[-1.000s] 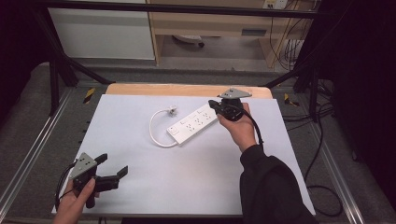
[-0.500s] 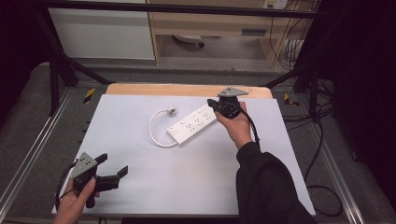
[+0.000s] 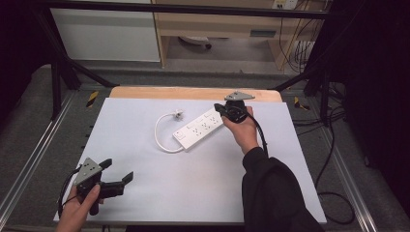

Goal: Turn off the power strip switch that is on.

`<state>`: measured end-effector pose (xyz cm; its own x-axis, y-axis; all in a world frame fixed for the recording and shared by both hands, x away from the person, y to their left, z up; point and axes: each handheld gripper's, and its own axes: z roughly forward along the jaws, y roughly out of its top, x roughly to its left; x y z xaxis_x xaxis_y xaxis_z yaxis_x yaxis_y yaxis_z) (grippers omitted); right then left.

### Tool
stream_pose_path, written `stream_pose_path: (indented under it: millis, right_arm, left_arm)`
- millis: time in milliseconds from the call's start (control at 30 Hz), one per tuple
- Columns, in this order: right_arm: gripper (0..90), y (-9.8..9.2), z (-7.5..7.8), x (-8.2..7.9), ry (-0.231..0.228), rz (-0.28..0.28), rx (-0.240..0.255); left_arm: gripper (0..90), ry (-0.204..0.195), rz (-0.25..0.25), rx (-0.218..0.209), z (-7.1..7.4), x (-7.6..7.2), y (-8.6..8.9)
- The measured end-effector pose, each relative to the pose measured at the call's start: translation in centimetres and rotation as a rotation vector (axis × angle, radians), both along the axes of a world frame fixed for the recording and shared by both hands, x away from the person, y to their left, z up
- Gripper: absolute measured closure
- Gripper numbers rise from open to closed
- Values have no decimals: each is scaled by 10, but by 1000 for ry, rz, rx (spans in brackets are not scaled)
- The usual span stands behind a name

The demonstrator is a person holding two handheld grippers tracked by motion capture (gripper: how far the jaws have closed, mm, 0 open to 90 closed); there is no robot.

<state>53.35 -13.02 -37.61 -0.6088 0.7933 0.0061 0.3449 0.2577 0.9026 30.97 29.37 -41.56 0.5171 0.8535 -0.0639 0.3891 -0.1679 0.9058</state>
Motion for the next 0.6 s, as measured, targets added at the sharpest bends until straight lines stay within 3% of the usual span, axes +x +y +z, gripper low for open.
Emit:
stream_pose_path:
  millis: [433,600]
  right_arm:
    - [900,9,-11,5,13,-11,6]
    - [900,10,-20,10,30,-42,14]
  left_arm:
    - [53,3,1,4,-1,1,-1]
    - [53,1,-7,-1,-1,1,-2]
